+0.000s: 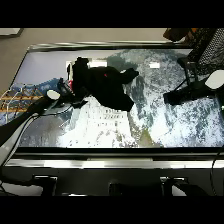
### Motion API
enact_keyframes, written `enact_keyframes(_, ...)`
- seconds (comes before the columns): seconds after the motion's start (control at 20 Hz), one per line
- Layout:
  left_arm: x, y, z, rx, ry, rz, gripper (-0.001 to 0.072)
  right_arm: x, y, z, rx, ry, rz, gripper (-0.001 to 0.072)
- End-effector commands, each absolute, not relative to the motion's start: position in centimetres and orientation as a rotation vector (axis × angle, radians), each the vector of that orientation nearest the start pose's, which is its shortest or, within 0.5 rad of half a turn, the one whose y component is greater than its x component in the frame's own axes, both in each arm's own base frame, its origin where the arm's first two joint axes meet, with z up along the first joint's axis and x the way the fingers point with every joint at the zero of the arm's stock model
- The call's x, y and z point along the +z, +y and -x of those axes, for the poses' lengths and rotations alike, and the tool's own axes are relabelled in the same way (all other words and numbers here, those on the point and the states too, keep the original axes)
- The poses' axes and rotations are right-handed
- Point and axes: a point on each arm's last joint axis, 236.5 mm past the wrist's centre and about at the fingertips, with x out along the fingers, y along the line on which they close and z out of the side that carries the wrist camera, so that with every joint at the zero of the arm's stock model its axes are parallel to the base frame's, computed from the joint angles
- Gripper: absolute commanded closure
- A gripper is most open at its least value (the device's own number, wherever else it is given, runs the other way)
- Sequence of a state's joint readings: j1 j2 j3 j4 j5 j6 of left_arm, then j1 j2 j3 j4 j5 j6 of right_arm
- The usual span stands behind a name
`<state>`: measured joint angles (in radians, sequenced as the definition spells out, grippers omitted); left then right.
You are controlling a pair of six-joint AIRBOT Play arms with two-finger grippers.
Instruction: Fold the clothes and pants, and hang the long-sleeved shirts on hangers.
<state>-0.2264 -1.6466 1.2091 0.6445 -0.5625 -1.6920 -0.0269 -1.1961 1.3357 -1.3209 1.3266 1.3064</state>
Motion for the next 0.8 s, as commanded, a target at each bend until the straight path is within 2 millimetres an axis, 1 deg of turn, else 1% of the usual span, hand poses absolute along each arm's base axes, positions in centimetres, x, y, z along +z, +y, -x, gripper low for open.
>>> enact_keyframes(0.0, -5.7, -24.9, -51.6, -0.210, 1.067, 0.994, -0.0013, 9.8, 4.7, -37.9, 0.309, 1.144, 0.022, 0.0660)
enact_keyframes(0.1, -6.4, -26.3, -52.1, -0.228, 1.077, 0.983, -0.0013, 9.8, 4.7, -37.9, 0.309, 1.144, 0.022, 0.0660)
enact_keyframes(0.25, -7.8, -27.6, -52.4, -0.232, 1.099, 0.993, -0.0013, 9.8, 4.7, -37.9, 0.309, 1.144, 0.022, 0.0660)
enact_keyframes(0.3, -8.1, -27.8, -52.5, -0.227, 1.106, 1.016, 0.0103, 9.8, 4.7, -37.9, 0.309, 1.144, 0.022, 0.0660)
enact_keyframes(0.35, -7.9, -28.0, -52.3, -0.234, 1.119, 1.032, 0.0511, 9.8, 4.7, -37.9, 0.309, 1.144, 0.022, 0.0660)
enact_keyframes(0.4, -7.5, -28.1, -51.9, -0.252, 1.136, 1.028, 0.0674, 9.8, 4.7, -37.9, 0.309, 1.144, 0.021, 0.0660)
enact_keyframes(0.5, -6.0, -28.1, -51.4, -0.286, 1.152, 1.026, 0.0675, 9.8, 4.7, -38.0, 0.309, 1.143, 0.021, 0.0660)
enact_keyframes(0.6, -3.5, -27.6, -50.7, -0.329, 1.162, 1.008, 0.0677, 9.8, 4.7, -38.0, 0.309, 1.143, 0.020, 0.0660)
enact_keyframes(0.65, -2.4, -26.9, -49.9, -0.353, 1.179, 0.954, 0.0677, 9.9, 4.8, -38.0, 0.312, 1.142, 0.017, 0.0660)
enact_keyframes(0.75, -1.4, -24.8, -47.2, -0.340, 1.236, 0.838, 0.0677, 9.9, 5.0, -38.0, 0.316, 1.137, 0.011, 0.0660)
